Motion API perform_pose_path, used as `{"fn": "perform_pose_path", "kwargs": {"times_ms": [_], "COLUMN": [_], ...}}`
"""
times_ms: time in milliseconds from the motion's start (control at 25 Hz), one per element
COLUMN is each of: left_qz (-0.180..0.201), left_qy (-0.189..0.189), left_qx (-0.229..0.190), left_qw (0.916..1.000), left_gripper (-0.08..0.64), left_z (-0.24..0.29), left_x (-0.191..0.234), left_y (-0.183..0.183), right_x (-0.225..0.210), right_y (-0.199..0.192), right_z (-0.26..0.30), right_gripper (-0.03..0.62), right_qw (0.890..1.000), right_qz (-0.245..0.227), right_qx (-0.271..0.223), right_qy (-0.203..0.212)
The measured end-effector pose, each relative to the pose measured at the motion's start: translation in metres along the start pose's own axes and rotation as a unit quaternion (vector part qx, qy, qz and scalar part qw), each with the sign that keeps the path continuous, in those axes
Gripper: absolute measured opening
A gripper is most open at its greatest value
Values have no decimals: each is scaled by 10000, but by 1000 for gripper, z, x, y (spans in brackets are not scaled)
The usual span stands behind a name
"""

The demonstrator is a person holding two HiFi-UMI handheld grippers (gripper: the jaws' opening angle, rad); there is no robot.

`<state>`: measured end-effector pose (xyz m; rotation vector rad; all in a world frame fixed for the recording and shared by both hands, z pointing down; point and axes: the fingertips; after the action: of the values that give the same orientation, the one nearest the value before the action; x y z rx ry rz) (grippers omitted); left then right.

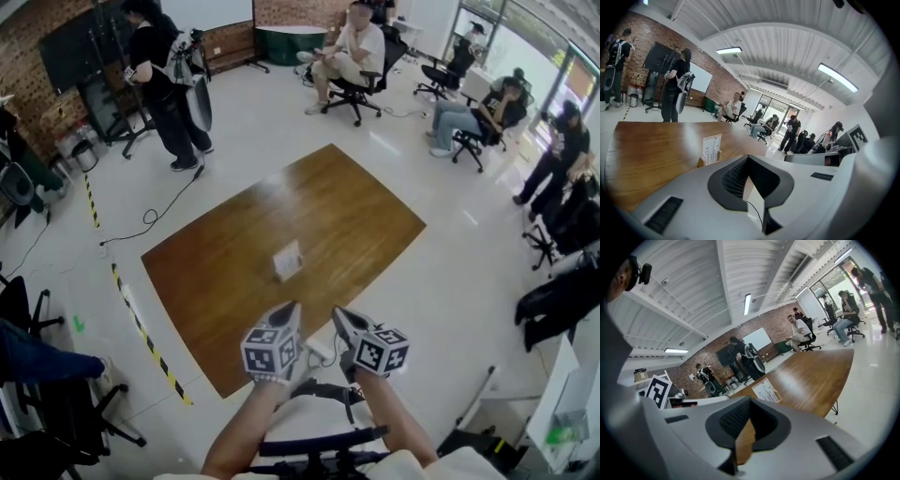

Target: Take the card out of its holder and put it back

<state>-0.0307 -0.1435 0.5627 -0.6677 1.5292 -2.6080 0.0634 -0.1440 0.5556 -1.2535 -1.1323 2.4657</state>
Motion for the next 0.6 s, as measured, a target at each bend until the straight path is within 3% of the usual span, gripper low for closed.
{"fn": "perform_pose_path", "kwargs": {"times_ms": [320, 600], "left_qz": [-102, -66], "left_qy": [334, 584], "left_qx": [19, 172], "left_qw": [9994, 9981], "left_gripper": [-2, -2], "left_z": [41, 46], "left_x": [25, 57], "left_y": [6, 6], "right_x": [-27, -24], "right_y": [25, 28], "right_z": [21, 50], "right_gripper": [-3, -3], "right_qw": [9996, 9978], "right_qz": [-150, -200], "right_qx": [227, 481], "right_qy": [115, 402]}}
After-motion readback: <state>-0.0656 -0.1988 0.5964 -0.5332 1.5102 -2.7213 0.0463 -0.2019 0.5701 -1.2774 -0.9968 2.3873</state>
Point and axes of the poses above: the fingertips, and each gripper's own axes: z forward along the fingers, x to its left, y out of its top, and after that the axes turned 7 degrees about z, right-handed
